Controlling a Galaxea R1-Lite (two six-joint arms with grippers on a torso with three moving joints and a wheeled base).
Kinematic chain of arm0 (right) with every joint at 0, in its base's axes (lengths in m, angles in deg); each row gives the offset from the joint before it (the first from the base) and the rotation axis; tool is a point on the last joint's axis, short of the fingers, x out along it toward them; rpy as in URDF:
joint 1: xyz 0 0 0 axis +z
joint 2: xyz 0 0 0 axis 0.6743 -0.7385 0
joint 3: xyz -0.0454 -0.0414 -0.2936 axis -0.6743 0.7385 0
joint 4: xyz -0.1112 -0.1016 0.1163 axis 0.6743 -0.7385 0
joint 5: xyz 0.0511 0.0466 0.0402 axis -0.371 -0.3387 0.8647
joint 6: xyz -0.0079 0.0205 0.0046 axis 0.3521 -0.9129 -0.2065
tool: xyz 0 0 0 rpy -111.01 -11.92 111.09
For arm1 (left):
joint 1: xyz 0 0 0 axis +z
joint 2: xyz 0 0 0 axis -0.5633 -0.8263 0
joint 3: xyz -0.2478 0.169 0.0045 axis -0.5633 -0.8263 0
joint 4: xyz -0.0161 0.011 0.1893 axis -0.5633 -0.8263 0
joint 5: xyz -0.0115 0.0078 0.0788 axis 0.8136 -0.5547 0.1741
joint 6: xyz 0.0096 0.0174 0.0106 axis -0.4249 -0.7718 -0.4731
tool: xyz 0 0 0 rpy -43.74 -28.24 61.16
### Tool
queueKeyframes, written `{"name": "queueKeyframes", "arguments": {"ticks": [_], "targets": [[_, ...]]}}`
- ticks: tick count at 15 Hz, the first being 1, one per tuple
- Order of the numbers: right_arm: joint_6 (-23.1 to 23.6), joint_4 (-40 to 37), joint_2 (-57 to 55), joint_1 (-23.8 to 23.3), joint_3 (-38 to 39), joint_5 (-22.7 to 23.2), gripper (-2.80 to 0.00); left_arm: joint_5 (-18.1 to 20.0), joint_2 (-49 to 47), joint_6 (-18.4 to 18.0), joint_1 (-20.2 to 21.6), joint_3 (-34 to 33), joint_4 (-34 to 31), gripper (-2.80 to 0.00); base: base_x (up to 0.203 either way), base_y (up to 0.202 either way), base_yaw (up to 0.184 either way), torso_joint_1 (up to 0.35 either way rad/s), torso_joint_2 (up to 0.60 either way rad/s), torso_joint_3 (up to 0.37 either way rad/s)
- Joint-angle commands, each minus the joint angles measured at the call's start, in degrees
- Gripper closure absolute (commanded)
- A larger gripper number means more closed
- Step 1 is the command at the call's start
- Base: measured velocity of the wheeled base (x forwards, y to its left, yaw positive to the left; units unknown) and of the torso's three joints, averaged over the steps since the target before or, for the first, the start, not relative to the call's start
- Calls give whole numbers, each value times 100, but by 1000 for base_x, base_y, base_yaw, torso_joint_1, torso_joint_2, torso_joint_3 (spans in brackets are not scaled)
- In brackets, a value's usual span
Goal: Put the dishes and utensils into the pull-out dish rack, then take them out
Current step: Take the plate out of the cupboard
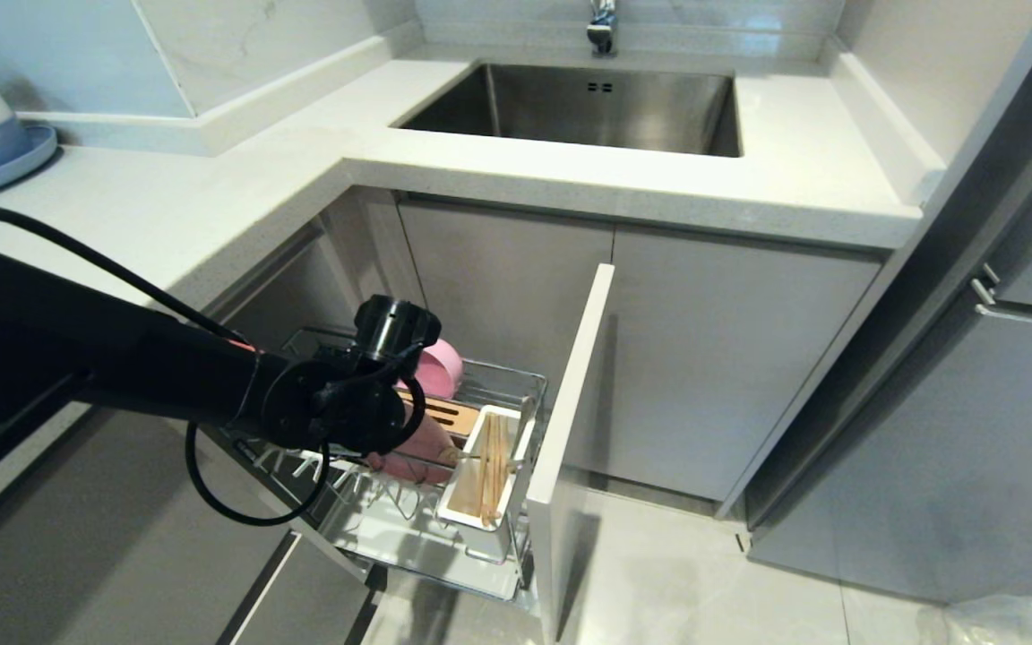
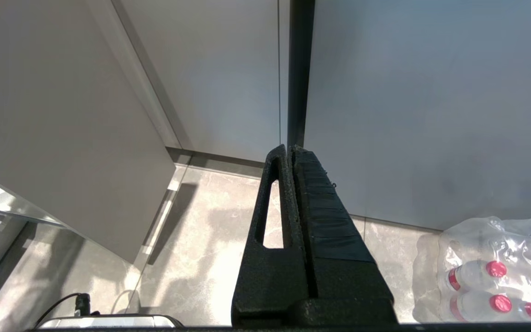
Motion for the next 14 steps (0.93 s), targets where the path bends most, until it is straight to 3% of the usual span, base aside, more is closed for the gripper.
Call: {"name": "queueKeyframes", "arguments": {"ticks": [1,14], "targets": [[-2,1,0,1,9,0,0,-46,3,61,2,11,29,-280,0,0,0,0,0,0],[-2,1,0,1,9,0,0,-28,333,61,-164,20,-268,-280,0,0,0,0,0,0]]}}
